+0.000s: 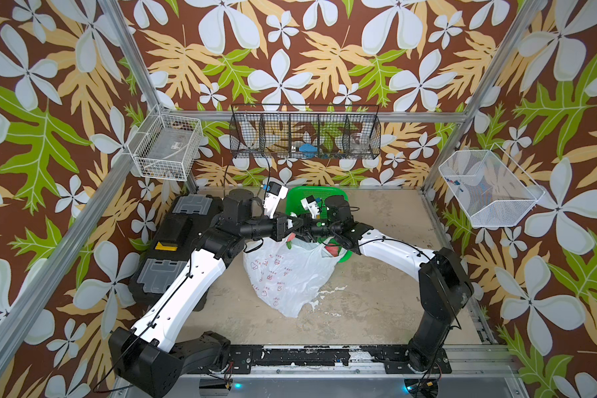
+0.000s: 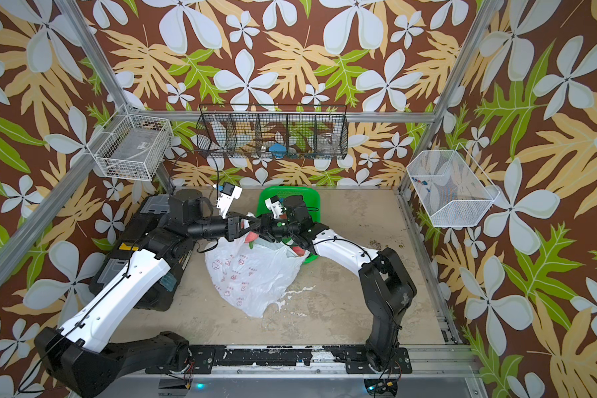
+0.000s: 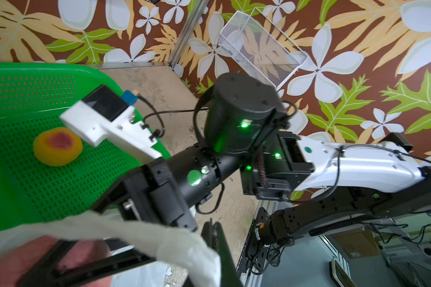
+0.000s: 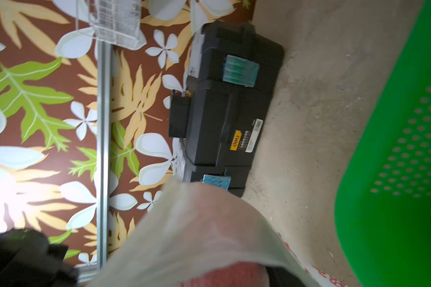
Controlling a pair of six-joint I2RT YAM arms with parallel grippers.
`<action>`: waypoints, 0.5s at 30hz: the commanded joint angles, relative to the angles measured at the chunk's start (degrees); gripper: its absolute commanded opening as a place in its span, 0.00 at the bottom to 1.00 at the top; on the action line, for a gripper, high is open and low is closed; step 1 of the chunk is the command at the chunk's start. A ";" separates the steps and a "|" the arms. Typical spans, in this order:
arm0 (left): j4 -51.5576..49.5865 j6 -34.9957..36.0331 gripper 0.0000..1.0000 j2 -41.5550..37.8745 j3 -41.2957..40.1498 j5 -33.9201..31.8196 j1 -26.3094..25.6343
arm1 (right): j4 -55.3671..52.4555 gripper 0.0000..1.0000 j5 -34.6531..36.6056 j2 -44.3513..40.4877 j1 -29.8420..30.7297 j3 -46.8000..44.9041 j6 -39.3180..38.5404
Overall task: Place the peach into a plastic bag & tie a knot
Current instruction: Place the peach in the plastic bag.
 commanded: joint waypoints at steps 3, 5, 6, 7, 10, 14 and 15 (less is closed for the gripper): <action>6.46 -3.21 0.00 -1.85 -0.96 5.42 -0.09 | -5.75 0.11 11.90 0.78 1.27 -1.27 -0.53; 5.62 -2.49 0.00 -2.18 -1.01 5.08 -0.09 | -5.79 0.12 13.53 -0.41 1.68 -3.80 -0.23; 5.66 -2.59 0.00 -2.33 -1.37 5.02 -0.08 | -4.29 0.12 13.77 -1.35 1.72 -5.41 0.87; 5.70 -2.58 0.00 -2.59 -1.76 4.73 -0.09 | -5.00 0.13 14.94 -2.26 1.71 -5.88 0.79; 4.36 -0.86 0.00 -3.00 -2.25 0.59 0.00 | -11.68 0.17 17.55 -3.61 3.65 -2.89 -4.28; 2.99 0.13 0.00 -3.00 -0.96 -3.58 0.17 | -18.54 0.51 18.98 -2.77 8.20 0.61 -10.32; 3.03 -0.22 0.00 -3.15 -0.76 -4.31 0.40 | -19.86 0.60 17.85 -2.10 8.35 1.46 -11.15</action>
